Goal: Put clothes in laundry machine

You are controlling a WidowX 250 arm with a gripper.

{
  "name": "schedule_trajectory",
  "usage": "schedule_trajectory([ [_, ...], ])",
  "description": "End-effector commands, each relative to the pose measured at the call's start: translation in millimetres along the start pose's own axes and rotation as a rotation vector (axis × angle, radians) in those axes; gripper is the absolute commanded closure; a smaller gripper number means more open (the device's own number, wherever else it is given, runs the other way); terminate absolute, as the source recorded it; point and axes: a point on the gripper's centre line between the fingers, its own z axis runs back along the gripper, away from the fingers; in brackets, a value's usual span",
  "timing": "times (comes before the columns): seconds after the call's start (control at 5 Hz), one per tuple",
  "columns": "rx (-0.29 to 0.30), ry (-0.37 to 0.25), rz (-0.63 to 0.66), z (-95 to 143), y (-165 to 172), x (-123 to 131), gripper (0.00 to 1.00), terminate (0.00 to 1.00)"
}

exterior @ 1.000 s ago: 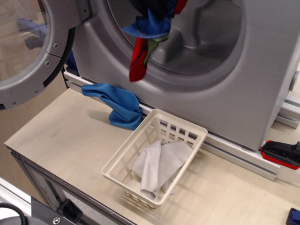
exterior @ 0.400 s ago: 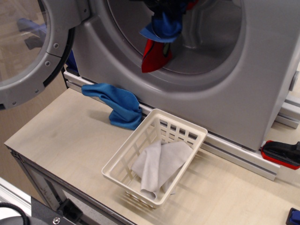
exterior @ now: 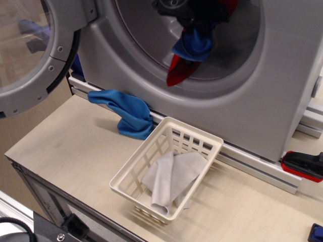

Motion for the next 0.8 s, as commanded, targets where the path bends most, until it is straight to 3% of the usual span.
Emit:
schedule_trajectory([
  [0.0, 0.028, -0.022, 0.034, 17, 6, 18, 0.00, 0.00],
  [0.2, 0.029, 0.025, 0.027, 27, 8, 11, 0.00, 0.00],
  [0.6, -0.025, 0.118, -0.012, 66, 13, -21, 0.00, 0.00],
])
